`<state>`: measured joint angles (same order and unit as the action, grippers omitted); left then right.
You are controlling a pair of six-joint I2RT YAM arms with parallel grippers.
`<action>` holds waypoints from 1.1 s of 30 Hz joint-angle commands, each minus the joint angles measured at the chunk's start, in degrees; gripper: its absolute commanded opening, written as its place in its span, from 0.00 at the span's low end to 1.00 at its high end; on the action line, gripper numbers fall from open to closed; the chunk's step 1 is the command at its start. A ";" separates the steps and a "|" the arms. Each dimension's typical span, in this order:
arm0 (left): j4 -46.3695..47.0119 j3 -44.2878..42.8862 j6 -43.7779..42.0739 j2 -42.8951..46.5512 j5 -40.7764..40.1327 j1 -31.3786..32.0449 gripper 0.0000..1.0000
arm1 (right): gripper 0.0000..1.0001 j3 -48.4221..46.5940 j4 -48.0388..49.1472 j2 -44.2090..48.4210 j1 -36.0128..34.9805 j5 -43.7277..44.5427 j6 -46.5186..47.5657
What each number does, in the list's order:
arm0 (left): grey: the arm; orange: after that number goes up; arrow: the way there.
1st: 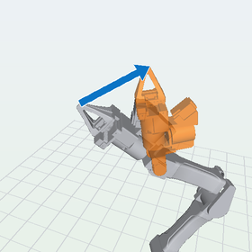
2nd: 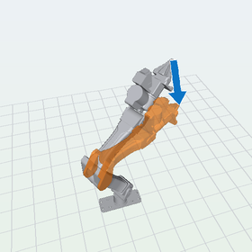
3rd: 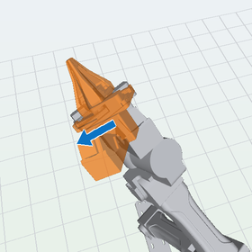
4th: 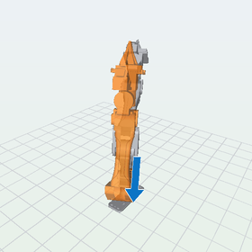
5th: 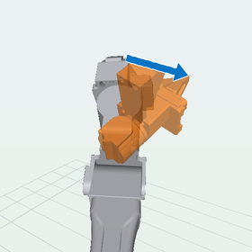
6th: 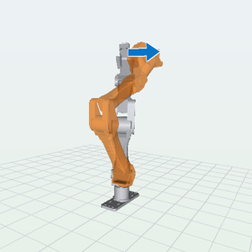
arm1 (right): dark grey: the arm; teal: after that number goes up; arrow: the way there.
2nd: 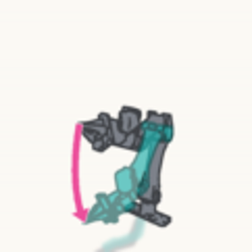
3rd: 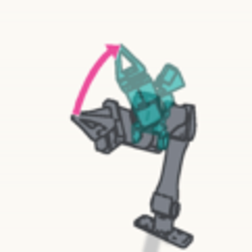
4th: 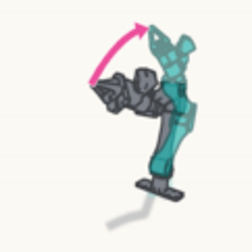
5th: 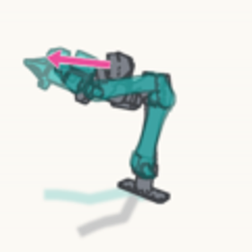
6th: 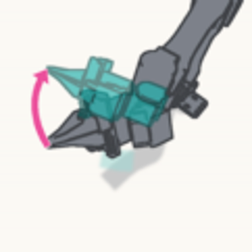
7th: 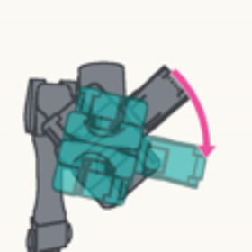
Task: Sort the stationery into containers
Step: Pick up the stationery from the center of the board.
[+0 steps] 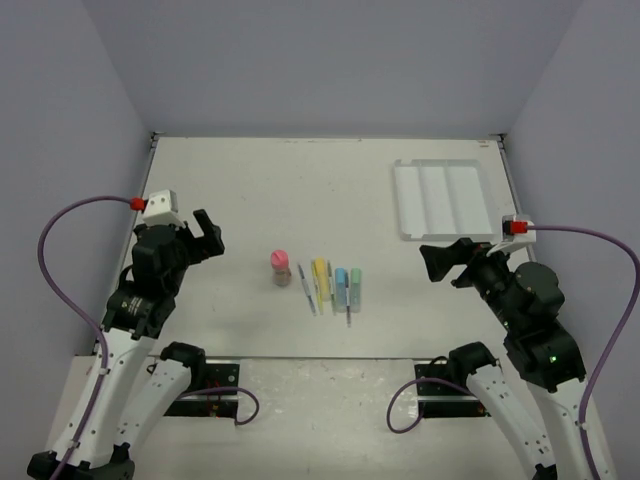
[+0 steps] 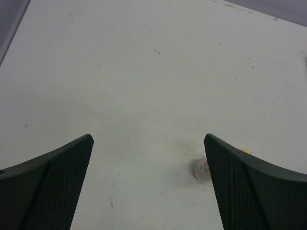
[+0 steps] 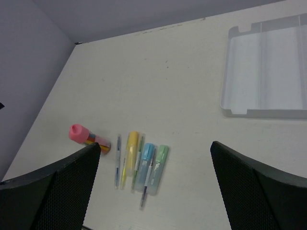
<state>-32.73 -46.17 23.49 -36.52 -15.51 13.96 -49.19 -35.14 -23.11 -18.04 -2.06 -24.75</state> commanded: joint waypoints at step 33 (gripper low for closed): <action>-8.63 -6.05 28.84 -31.62 -34.68 49.04 1.00 | 0.99 -0.34 0.42 -10.99 0.09 -3.01 -0.34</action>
<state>-48.01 -54.00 51.49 -68.76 -43.54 67.61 -48.40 -35.32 -34.86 -18.04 -2.84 -25.90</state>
